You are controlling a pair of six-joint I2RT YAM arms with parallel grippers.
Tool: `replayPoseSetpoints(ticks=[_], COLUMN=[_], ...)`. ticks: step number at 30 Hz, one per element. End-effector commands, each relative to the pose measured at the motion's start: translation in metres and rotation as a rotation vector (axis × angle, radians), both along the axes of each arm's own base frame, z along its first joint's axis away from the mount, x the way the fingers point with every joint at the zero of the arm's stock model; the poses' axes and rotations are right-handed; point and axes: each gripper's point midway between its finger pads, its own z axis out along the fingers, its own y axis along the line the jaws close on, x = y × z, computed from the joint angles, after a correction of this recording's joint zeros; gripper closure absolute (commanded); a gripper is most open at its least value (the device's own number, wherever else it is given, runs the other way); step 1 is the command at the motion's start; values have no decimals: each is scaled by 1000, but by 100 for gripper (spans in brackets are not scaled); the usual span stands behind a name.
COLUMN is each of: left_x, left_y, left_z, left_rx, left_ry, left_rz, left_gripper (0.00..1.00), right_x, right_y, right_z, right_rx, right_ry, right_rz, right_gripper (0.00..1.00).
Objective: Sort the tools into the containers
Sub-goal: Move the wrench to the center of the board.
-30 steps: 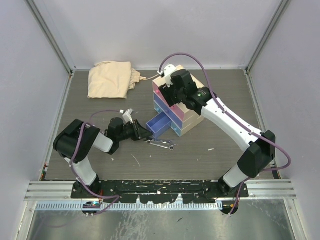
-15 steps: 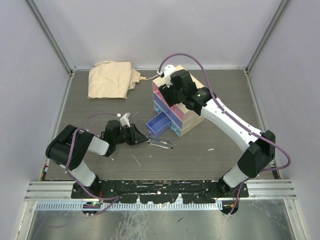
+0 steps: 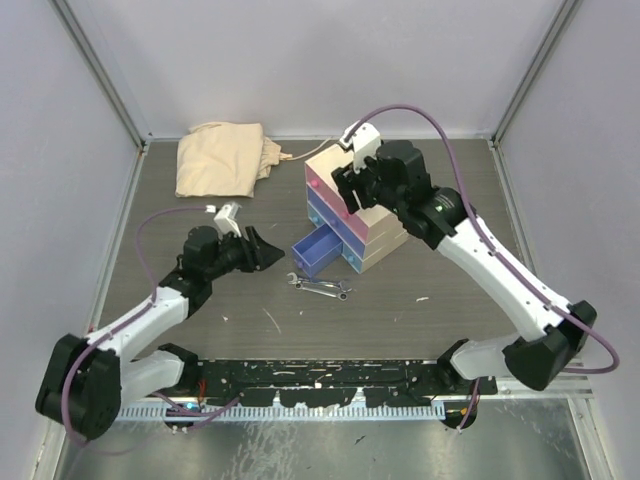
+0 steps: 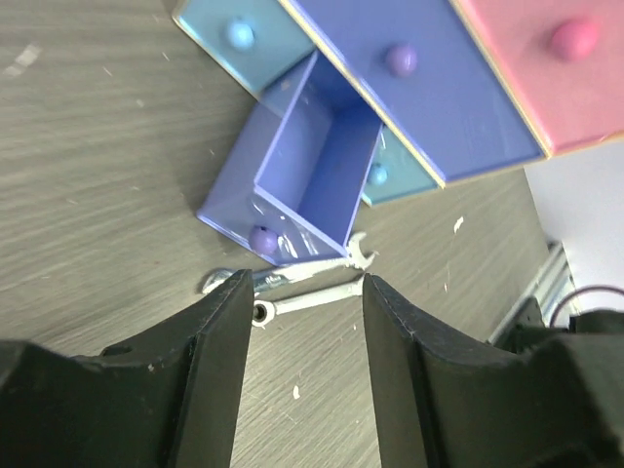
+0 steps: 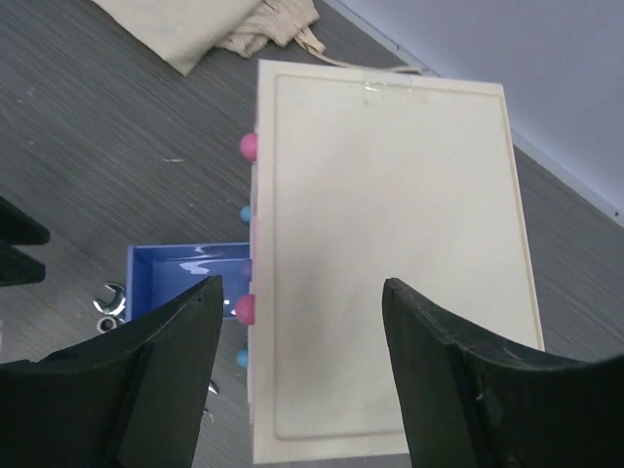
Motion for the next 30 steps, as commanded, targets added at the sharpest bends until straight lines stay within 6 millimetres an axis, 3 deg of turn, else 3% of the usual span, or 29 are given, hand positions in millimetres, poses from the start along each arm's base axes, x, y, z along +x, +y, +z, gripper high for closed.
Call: replayPoseSetpoints(ticks=[1, 5, 9, 13, 23, 30], left_x=[6, 2, -3, -7, -10, -11], left_y=[41, 61, 70, 75, 76, 73], left_z=[14, 18, 21, 21, 20, 20], left_rx=[136, 183, 213, 228, 230, 218], left_ry=[-11, 12, 12, 24, 40, 48], left_rz=[152, 192, 202, 217, 214, 204], left_gripper=[49, 47, 46, 46, 46, 46], right_x=[-40, -78, -110, -127, -139, -128], right_y=[25, 50, 68, 78, 79, 70], right_z=[32, 6, -45, -90, -180, -220], right_rx=[72, 29, -17, -66, -139, -153], right_ry=[-73, -3, 119, 206, 356, 398], right_rz=[118, 192, 264, 294, 307, 259], right_gripper=[29, 32, 35, 36, 38, 38])
